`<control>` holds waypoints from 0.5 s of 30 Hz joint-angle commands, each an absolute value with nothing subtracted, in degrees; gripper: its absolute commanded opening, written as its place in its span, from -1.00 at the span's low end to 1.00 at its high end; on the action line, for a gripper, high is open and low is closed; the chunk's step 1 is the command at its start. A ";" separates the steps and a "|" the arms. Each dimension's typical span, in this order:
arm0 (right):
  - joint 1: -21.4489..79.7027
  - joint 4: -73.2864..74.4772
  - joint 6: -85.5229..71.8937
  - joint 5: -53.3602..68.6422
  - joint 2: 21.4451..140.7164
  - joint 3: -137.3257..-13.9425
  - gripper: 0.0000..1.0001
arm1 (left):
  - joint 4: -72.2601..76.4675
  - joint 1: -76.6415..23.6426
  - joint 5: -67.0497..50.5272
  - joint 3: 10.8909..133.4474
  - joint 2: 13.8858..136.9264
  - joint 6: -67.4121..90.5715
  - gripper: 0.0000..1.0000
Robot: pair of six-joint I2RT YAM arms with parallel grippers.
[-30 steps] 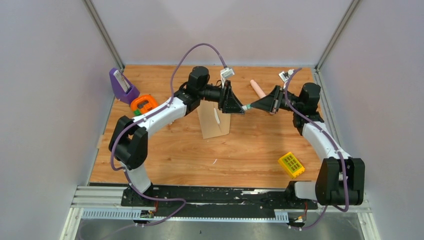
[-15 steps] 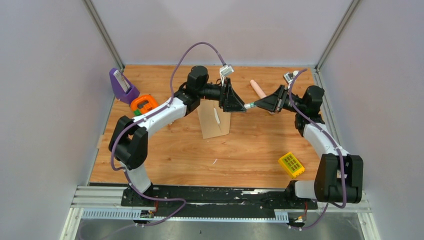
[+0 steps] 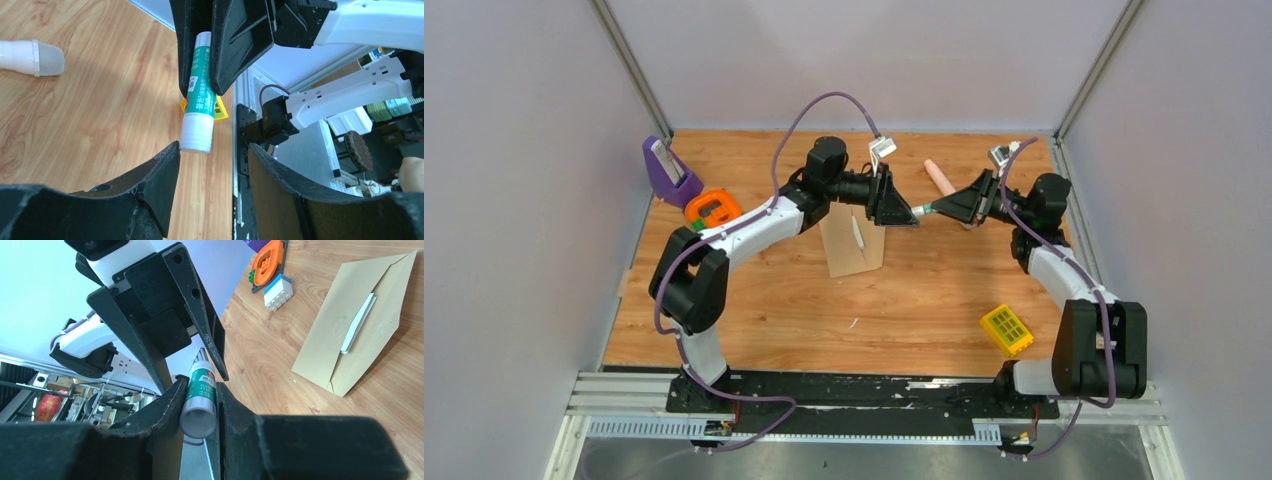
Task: Place the letter into the envelope and seal it
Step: Open the solid glue cap from the solid glue.
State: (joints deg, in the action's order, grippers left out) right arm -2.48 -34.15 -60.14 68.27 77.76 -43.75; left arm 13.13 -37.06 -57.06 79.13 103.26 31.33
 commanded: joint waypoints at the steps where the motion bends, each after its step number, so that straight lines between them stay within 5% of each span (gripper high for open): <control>1: -2.55 -37.57 -61.27 68.91 78.64 -43.34 -1.00 | 15.28 -37.29 -57.54 79.88 103.50 31.94 0.17; 6: -2.57 -37.44 -60.98 68.69 78.66 -43.15 -1.00 | 15.83 -37.27 -57.95 79.98 103.48 32.49 0.01; 15: -1.77 -37.97 -61.13 69.46 78.57 -43.15 -1.00 | 16.08 -37.27 -58.01 80.38 103.80 33.11 0.06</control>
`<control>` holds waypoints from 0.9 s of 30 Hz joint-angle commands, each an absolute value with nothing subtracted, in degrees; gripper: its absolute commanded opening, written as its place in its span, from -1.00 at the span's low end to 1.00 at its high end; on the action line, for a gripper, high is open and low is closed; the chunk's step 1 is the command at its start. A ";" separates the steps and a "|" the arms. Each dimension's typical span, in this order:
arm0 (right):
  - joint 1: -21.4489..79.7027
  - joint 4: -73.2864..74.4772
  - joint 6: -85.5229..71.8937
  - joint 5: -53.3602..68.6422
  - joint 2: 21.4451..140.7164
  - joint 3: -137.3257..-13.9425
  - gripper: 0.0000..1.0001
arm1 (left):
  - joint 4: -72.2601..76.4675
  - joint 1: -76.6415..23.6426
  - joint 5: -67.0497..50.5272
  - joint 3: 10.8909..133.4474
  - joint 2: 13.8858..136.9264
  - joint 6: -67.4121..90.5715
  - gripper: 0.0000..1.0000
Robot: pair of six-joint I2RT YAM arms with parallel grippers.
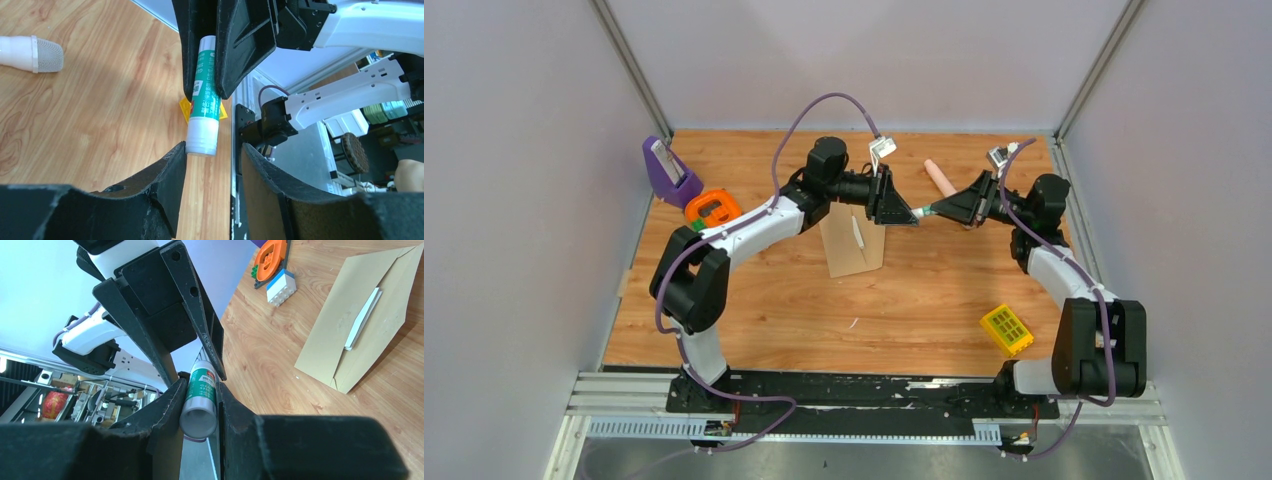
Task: Place the letter into the envelope and seal it
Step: Open the solid glue cap from the solid glue.
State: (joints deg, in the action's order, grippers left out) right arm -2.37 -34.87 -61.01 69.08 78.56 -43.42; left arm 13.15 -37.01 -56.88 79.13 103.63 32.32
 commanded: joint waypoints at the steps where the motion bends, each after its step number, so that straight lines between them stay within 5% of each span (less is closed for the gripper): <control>1: -1.64 -37.97 -61.09 69.62 78.65 -43.19 -1.00 | 16.13 -37.27 -58.01 80.36 103.82 33.12 0.06; 7: -1.23 -38.06 -61.24 69.96 78.75 -43.42 -1.00 | 16.17 -37.23 -58.10 80.42 103.91 33.13 0.03; 21: -0.97 -37.12 -60.65 70.04 79.24 -43.77 -1.00 | 16.77 -36.75 -58.25 80.14 103.80 33.47 -0.83; 27: -6.30 -37.40 -62.18 71.28 79.67 -45.14 -1.00 | 14.16 -36.74 -58.32 77.48 101.97 30.09 -0.89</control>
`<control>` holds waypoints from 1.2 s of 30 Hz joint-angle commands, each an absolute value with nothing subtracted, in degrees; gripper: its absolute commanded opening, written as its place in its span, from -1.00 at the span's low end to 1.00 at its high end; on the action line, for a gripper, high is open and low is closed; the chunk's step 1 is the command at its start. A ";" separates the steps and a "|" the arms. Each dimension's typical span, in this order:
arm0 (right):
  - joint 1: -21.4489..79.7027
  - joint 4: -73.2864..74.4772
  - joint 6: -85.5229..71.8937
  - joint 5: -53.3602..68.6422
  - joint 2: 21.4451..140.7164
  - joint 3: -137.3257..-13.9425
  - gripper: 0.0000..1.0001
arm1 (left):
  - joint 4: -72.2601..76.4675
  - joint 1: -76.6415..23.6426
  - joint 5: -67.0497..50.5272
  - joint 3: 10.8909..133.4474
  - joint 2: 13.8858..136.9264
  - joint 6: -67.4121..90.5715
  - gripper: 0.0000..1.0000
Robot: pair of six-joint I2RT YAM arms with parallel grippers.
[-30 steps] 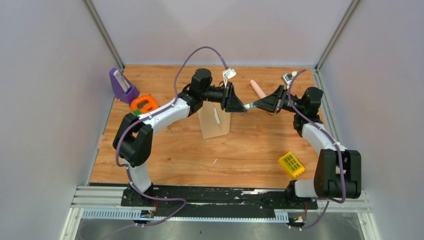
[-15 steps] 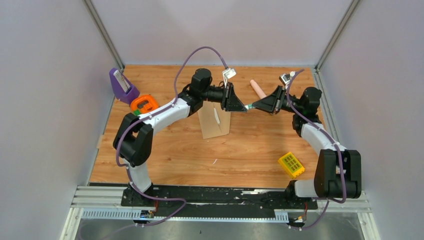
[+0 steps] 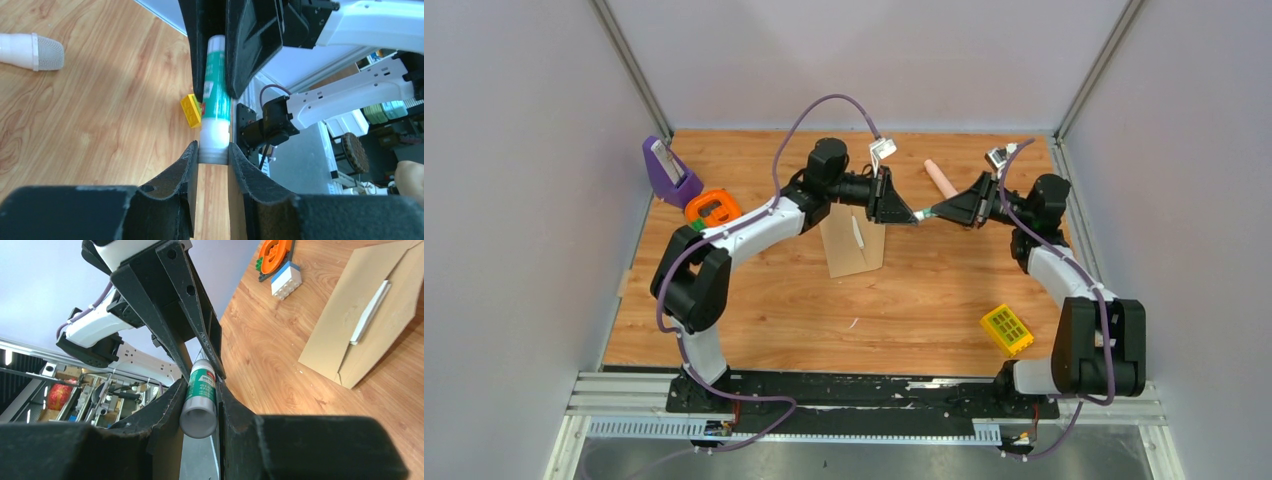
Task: Place the letter into the envelope and seal it
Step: Open the solid glue cap from the solid glue, then place the solid glue cap at the center of the board.
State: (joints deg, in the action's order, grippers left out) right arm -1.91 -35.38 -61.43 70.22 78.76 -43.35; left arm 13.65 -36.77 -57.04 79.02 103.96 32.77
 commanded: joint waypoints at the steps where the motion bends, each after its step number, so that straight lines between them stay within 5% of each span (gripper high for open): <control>1: -7.76 -38.86 -63.66 72.00 79.88 -45.15 -1.00 | 13.72 -36.74 -58.35 77.11 101.70 29.55 -0.90; 9: -13.37 -37.89 -64.52 73.63 77.47 -45.80 -1.00 | 6.54 -33.62 -57.68 75.92 98.96 19.70 -1.00; 19: -13.79 -19.78 -47.22 71.06 73.01 -49.83 -1.00 | -64.51 -28.06 -26.77 101.77 99.19 -35.87 -1.00; 26: -13.80 -19.29 -46.32 71.01 72.13 -49.83 -1.00 | -74.99 -26.90 -0.19 100.03 96.18 -50.03 -1.00; 36: -13.93 -17.96 -44.95 70.93 70.90 -49.72 -1.00 | -82.05 -32.80 12.36 95.99 105.77 -56.37 -0.97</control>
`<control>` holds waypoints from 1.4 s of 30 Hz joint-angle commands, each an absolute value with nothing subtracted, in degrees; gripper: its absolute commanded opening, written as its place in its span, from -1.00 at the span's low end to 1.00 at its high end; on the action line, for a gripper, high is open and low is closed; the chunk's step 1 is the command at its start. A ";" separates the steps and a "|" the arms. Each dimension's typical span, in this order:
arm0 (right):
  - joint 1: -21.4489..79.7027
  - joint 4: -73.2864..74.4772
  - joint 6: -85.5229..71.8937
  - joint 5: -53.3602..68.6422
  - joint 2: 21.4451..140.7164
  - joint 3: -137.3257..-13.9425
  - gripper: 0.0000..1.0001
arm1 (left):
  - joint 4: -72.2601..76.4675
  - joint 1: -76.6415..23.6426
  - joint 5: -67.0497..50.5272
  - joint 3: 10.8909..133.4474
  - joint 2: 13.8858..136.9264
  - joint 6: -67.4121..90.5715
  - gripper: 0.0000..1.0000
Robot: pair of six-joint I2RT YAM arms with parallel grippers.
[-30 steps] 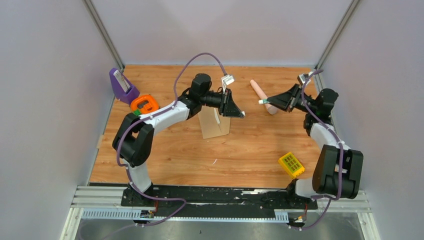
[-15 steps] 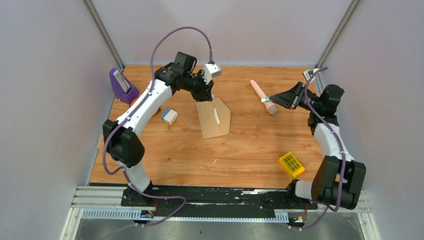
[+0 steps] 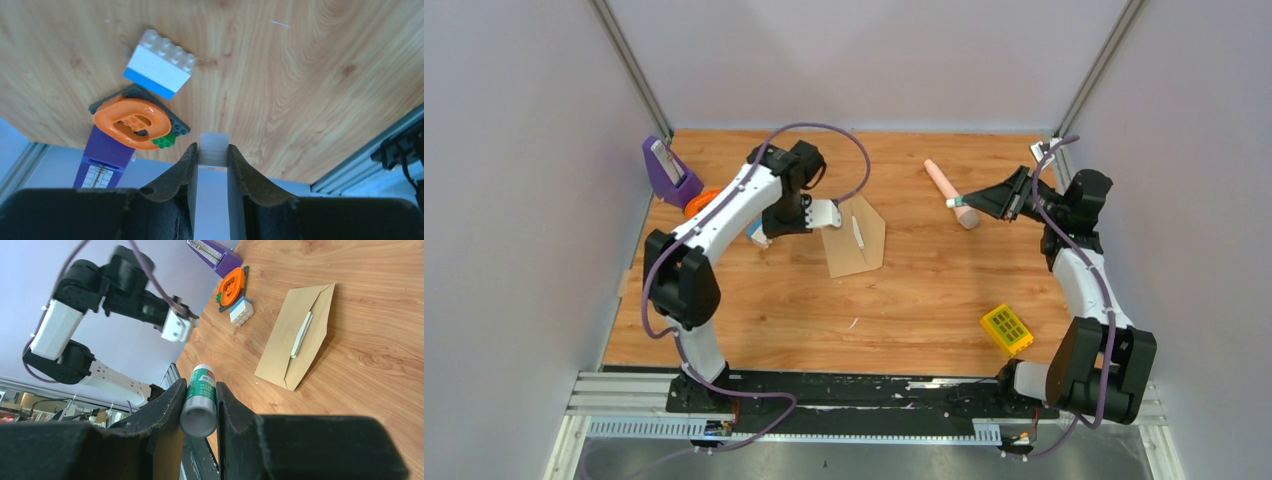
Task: Place the letter into the envelope and seal it
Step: Place the solid glue cap at the center of the board.
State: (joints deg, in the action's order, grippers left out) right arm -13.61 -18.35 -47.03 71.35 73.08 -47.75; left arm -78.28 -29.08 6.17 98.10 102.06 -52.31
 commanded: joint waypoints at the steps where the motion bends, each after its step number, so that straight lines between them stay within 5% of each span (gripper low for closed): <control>1: -13.96 -17.68 -44.70 70.85 70.78 -49.74 -1.00 | -81.90 -33.49 12.56 95.67 107.33 -56.22 -0.97; 22: -14.41 -17.67 -45.09 70.99 71.17 -49.47 -1.00 | -59.29 -38.26 12.70 83.68 115.66 -54.41 -1.00; 42: -14.41 -17.49 -44.93 70.93 71.54 -49.48 -1.00 | -56.59 -31.98 14.79 87.24 119.76 -57.87 -1.00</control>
